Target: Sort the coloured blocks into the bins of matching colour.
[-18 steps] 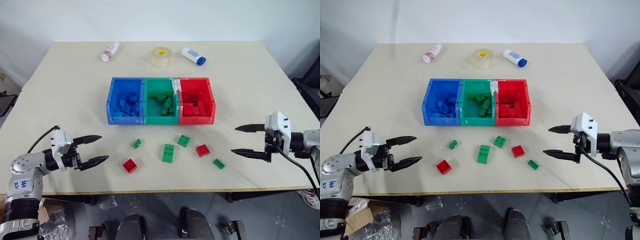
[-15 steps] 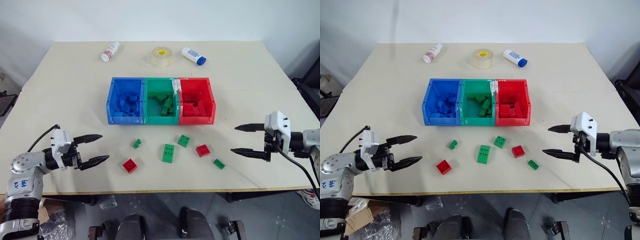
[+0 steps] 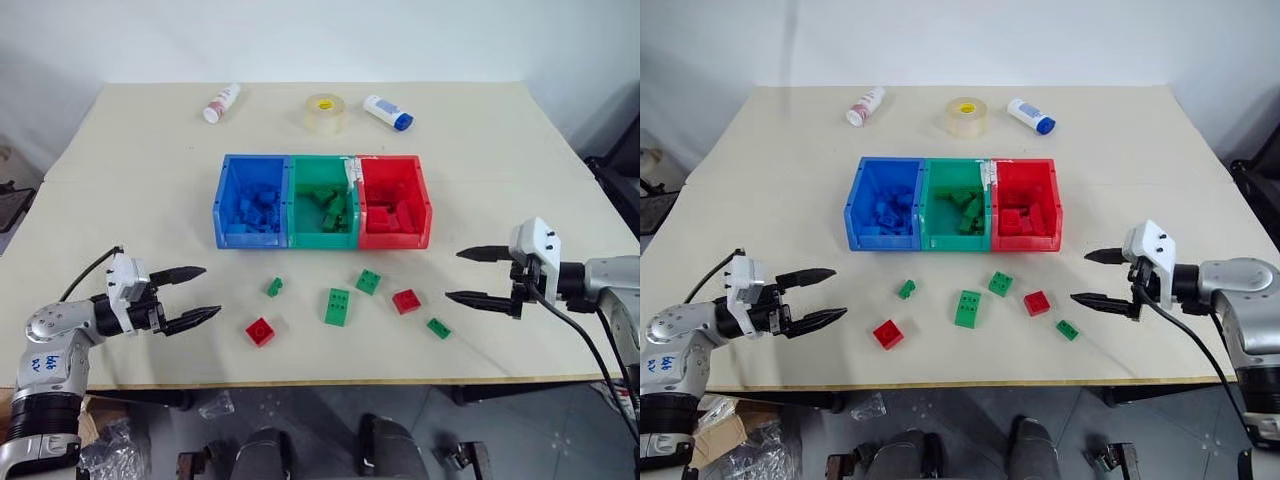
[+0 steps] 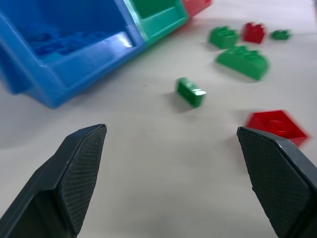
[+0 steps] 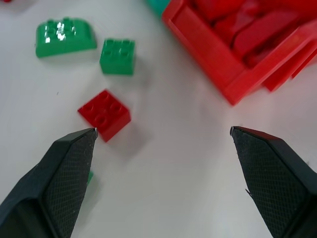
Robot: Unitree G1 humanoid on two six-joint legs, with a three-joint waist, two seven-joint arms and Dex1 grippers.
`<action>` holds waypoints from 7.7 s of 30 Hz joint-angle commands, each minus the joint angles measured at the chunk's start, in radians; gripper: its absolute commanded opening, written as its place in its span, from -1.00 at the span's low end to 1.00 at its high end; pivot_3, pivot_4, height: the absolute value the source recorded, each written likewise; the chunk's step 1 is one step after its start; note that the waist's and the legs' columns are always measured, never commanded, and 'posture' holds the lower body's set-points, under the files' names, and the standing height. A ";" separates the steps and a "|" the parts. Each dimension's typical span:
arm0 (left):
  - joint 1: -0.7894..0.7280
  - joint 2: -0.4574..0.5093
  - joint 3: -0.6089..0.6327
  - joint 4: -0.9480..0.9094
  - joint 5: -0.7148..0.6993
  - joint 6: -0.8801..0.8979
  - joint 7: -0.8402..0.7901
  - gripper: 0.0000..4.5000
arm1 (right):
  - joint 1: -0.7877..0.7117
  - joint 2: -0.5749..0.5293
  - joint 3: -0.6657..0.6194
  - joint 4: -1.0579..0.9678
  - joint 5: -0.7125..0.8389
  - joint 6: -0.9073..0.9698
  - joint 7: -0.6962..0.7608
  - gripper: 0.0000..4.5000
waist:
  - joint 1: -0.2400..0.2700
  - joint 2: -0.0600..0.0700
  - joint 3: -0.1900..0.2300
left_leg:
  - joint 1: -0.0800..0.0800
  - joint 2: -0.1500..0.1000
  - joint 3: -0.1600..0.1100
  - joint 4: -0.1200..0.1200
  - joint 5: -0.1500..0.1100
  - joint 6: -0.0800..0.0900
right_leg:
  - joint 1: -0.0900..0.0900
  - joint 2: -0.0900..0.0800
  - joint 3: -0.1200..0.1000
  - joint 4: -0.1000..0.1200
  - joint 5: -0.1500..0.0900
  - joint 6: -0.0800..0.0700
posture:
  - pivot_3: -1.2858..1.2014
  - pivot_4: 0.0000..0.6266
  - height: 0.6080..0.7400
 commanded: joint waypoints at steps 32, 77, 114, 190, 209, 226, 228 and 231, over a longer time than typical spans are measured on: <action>0.302 -0.039 0.079 -0.364 -0.100 0.000 0.060 1.00 | 0.000 -0.038 0.255 -0.102 -0.140 0.035 0.008 0.82 | -0.011 -0.001 0.000 | 0.001 0.000 0.000 0.001 -0.001 0.000 | 0.001 -0.001 0.000 0.001 0.000 0.000 | 0.03 -0.52 1.00; -0.088 -0.074 -0.050 0.060 -0.005 -0.183 -0.061 1.00 | -0.765 0.603 0.252 0.541 -0.233 -0.282 -0.298 0.84 | -0.041 -0.002 0.000 | -0.001 0.000 0.002 0.000 0.000 -0.001 | -0.003 0.000 0.000 0.004 0.000 -0.001 | 0.03 -0.52 1.00; -0.168 -0.098 -0.048 0.193 -0.044 -0.208 -0.234 1.00 | -0.338 0.188 0.373 0.144 -0.201 -0.102 0.086 0.99 | -0.013 -0.003 0.000 | 0.000 0.000 0.002 0.002 0.000 -0.001 | -0.002 0.000 0.001 0.003 0.000 -0.001 | 0.03 -0.52 1.00; -0.252 -0.165 -0.113 0.249 -0.032 -0.217 -0.247 1.00 | -0.074 0.243 0.174 -0.209 -0.032 0.122 -0.213 0.98 | -0.011 -0.003 0.000 | 0.001 0.000 0.000 0.003 0.000 -0.001 | -0.001 0.000 0.000 0.005 0.000 -0.001 | 0.03 -0.52 1.00; -0.187 -0.147 -0.092 0.157 -0.044 -0.184 -0.223 1.00 | -0.208 0.449 0.282 0.061 -0.158 -0.038 -0.280 0.04 | -0.014 -0.003 0.000 | 0.001 0.000 0.001 0.003 0.000 -0.001 | -0.001 0.000 0.000 0.006 0.000 -0.001 | 0.03 -0.52 1.00; -0.206 -0.162 -0.094 0.181 -0.035 -0.194 -0.221 1.00 | -0.608 0.622 0.252 0.305 -0.194 -0.122 -0.414 -0.17 | -0.033 -0.003 0.000 | 0.001 0.000 0.001 0.002 0.000 -0.001 | -0.002 0.000 0.000 0.007 -0.001 -0.002 | 0.03 -0.52 1.00; -0.212 -0.164 -0.096 0.184 -0.033 -0.196 -0.223 1.00 | -0.671 0.662 0.252 0.432 -0.223 -0.188 -0.441 0.13 | -0.037 -0.003 0.000 | 0.000 0.000 0.001 0.002 0.000 -0.001 | -0.002 0.000 0.000 0.007 0.000 -0.002 | 0.03 -0.52 1.00; -0.217 -0.165 -0.097 0.183 -0.034 -0.196 -0.223 1.00 | -0.712 0.690 0.247 0.521 -0.242 -0.256 -0.447 0.50 | -0.040 -0.003 0.000 | 0.000 0.000 0.001 0.002 0.000 -0.001 | -0.002 0.000 0.000 0.006 -0.001 -0.002 | 0.03 -0.52 1.00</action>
